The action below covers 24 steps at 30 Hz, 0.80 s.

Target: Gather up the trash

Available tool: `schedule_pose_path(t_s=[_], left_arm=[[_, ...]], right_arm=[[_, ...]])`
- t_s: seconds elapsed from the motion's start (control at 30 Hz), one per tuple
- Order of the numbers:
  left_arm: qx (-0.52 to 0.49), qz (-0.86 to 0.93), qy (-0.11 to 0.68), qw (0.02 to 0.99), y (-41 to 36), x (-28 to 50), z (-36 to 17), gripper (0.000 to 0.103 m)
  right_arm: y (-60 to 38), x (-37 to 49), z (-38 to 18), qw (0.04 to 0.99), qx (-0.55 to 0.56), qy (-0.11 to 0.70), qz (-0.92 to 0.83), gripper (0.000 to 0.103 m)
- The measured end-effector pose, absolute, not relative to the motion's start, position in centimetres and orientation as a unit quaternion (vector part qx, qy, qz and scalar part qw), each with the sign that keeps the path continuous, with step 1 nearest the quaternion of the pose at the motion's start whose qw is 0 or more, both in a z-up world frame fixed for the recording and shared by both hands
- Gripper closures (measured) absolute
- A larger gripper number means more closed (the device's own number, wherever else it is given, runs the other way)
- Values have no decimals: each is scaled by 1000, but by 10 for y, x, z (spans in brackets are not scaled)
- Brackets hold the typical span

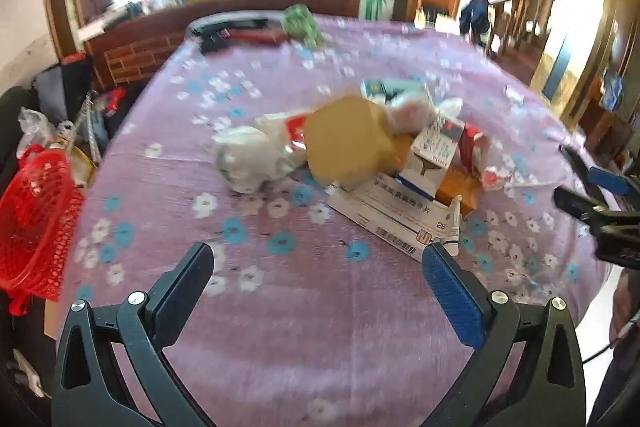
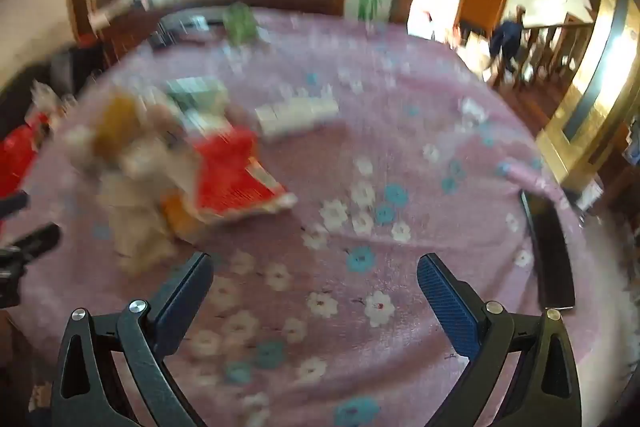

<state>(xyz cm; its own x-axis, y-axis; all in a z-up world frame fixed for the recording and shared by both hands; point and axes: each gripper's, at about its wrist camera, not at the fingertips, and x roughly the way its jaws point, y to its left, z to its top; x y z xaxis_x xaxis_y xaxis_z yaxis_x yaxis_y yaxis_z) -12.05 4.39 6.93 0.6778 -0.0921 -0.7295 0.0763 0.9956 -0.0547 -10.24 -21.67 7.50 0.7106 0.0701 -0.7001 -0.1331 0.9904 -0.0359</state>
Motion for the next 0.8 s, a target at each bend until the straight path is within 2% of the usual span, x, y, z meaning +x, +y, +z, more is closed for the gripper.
schedule_pose_path(t_s=[0.17,0.27,0.47,0.6,0.73,0.8], left_arm=[[-14,43,266,963,60,-174,91,0],[-19,87,214,973,71,-196,99,0],[-22,115,212,970,89,-213,90,0],[-22,123,219,968,94,-223,76,0],[-22,129,217,967,100,-230,75,0],[-20,133,215,967,102,-232,75,0]], right_arm=[[-198,-154,106,967,-25,238,84,0],[-177,-166,107,967,-27,222,123,0],[-137,-171,97,959,-59,227,159,1],[-130,-178,88,952,-41,239,184,1],[-124,-193,86,952,-49,236,191,10],[-119,-198,87,953,-53,230,191,10]])
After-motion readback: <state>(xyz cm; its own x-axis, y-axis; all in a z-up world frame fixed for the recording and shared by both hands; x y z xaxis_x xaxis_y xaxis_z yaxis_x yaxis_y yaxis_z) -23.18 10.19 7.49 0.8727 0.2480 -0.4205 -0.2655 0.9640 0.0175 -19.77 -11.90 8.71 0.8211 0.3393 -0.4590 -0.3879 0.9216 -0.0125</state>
